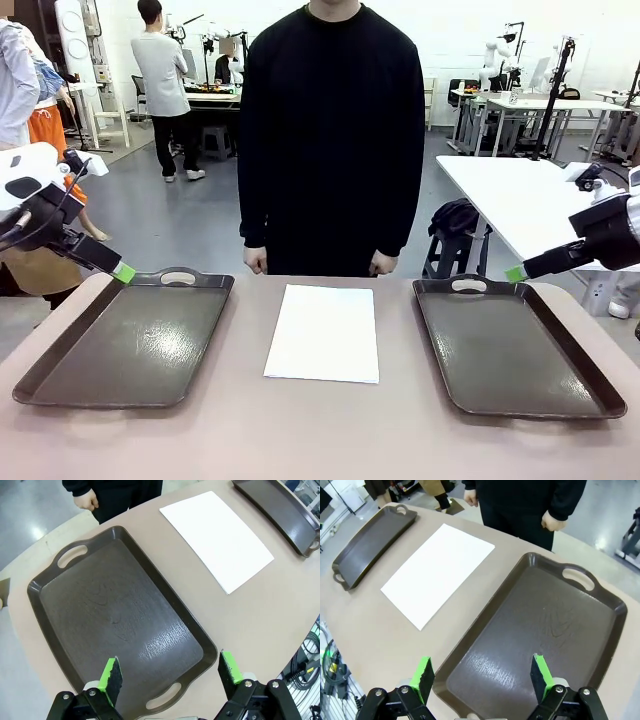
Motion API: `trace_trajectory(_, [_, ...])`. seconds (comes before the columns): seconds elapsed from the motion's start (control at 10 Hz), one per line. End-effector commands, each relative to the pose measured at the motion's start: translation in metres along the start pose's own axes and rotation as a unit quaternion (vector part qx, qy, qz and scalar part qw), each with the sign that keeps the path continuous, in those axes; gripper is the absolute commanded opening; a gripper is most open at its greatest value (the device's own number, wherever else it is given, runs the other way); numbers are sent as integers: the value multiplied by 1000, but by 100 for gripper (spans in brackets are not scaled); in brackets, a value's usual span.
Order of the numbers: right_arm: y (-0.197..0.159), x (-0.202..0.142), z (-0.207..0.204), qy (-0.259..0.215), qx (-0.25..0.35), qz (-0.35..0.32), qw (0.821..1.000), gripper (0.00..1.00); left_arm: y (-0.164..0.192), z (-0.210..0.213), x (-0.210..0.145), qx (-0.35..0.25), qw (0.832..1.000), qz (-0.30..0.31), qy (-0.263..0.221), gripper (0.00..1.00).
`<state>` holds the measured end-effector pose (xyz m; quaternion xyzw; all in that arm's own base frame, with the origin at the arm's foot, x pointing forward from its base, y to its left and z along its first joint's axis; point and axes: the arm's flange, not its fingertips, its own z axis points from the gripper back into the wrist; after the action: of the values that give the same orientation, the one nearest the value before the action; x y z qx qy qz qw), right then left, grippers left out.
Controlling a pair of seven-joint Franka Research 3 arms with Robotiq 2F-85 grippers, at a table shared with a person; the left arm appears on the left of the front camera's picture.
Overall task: Sort the A4 documents.
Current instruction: Receive the A4 Paper.
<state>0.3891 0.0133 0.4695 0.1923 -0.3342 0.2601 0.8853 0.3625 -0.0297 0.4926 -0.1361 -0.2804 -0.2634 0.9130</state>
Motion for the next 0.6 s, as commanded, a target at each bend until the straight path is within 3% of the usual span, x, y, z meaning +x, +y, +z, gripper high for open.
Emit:
trace_trajectory(0.0, [-12, 4, -9, 0, 14, 2, 1000, 100, -7, -5, -30, -14, 1000, -9, -9, 100])
trace_trajectory(0.5, [-13, 2, -9, 3, 10, 3, 1000, 100, -8, 2, -30, -51, 998, -6, -39, 100])
